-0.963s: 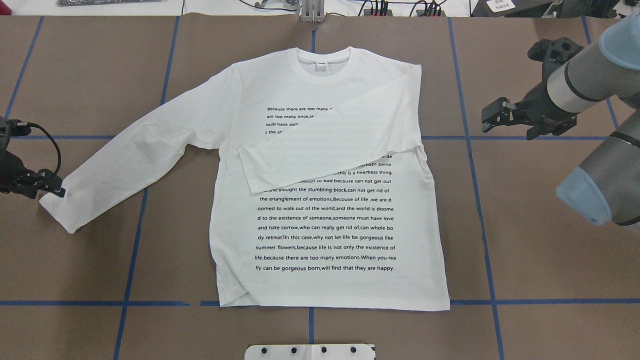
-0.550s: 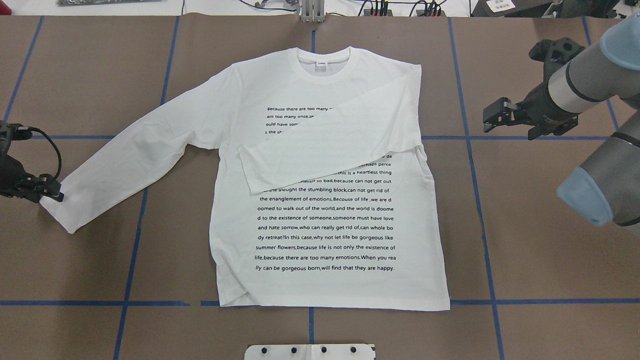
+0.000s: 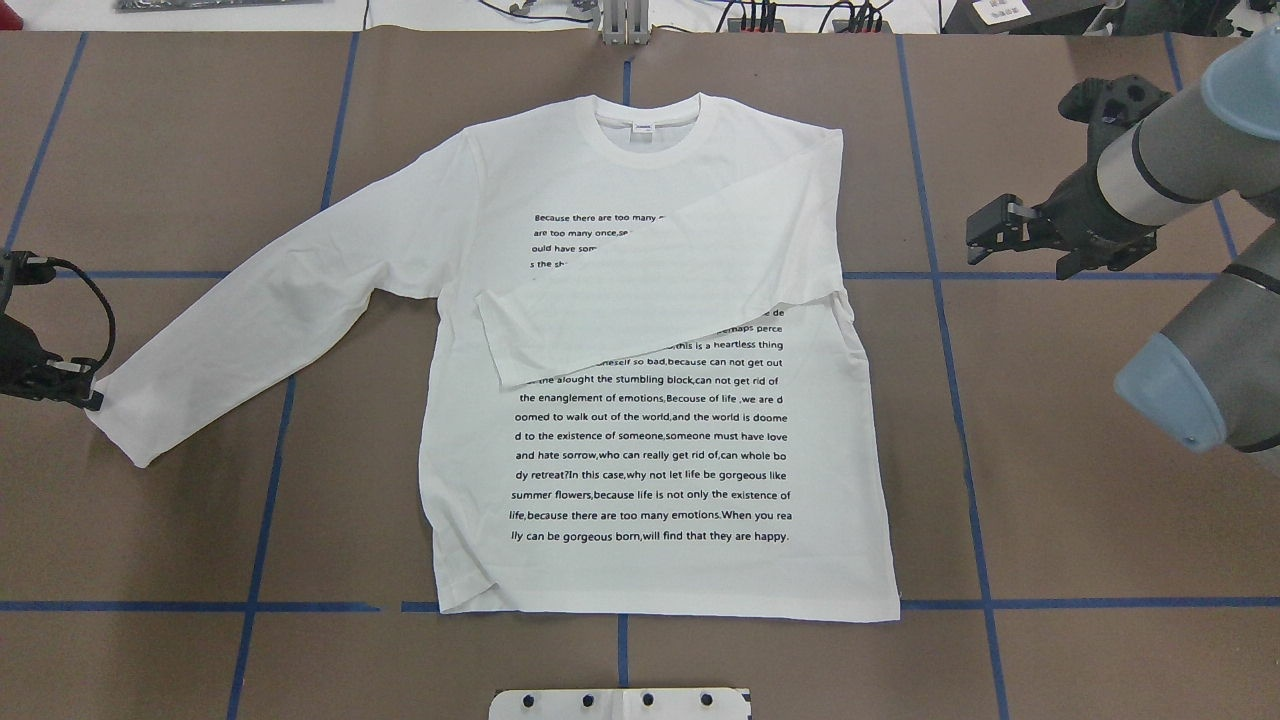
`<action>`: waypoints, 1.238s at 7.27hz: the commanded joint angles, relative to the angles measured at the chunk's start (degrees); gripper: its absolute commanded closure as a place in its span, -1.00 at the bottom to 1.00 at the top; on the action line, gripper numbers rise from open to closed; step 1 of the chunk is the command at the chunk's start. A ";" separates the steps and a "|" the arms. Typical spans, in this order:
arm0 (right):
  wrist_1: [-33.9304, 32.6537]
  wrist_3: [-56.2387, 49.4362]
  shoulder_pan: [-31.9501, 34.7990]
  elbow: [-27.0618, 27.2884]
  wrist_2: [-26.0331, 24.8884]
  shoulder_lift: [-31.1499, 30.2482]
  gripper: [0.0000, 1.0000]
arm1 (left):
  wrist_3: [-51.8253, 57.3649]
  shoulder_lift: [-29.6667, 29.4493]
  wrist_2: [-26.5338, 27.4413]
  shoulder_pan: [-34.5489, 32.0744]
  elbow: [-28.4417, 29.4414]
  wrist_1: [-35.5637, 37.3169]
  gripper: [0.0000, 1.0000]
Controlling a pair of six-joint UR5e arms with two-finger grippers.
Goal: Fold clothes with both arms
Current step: 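Grasp the sleeve nearest the left gripper and fold it across the shirt front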
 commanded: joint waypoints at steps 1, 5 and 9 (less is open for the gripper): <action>0.00 -0.16 0.44 -0.15 0.04 -0.30 -0.98 | -0.06 0.07 -1.64 -0.01 -11.48 8.66 1.00; 0.44 -7.96 4.21 0.11 0.30 -5.04 -0.98 | -22.05 -20.62 -7.02 2.09 -18.59 19.62 1.00; 0.44 -14.21 9.31 0.38 4.08 -8.83 -0.98 | -41.77 -46.73 1.53 8.40 -5.27 9.49 1.00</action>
